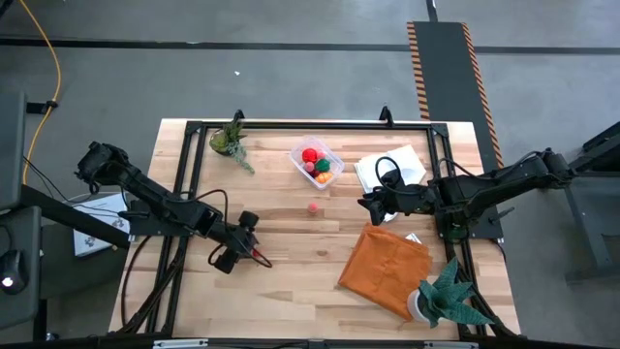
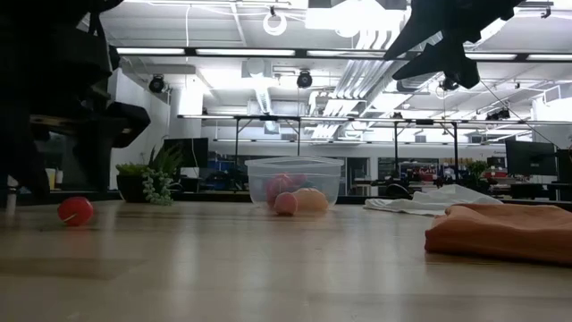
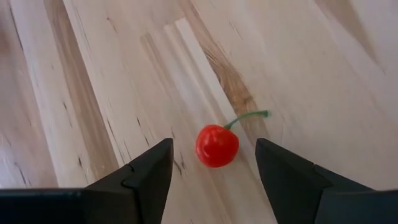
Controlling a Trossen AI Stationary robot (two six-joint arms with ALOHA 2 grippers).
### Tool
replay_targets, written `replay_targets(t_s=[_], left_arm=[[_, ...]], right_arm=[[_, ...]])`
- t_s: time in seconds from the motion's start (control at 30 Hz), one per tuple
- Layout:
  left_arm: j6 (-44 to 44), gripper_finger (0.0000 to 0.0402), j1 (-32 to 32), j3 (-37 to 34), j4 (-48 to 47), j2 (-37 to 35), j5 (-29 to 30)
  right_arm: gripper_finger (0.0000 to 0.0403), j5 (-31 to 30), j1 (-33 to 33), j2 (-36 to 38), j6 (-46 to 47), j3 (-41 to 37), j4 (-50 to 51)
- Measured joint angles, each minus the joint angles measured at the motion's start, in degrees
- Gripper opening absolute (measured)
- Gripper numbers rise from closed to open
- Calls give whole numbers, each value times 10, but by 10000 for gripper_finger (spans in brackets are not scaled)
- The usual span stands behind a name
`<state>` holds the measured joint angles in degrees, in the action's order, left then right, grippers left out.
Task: Pick and placing Produce into tupperware
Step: Put the red cherry into the transparent bin
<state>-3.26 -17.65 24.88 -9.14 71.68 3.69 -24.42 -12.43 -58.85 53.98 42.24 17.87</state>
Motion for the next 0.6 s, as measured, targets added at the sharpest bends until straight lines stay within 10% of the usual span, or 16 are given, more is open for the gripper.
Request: replay_targets(t_s=[0.6], left_arm=[[-14,249,0,0,8,22,-14]], right_arm=[[144,0,0,0,-5,0,0]])
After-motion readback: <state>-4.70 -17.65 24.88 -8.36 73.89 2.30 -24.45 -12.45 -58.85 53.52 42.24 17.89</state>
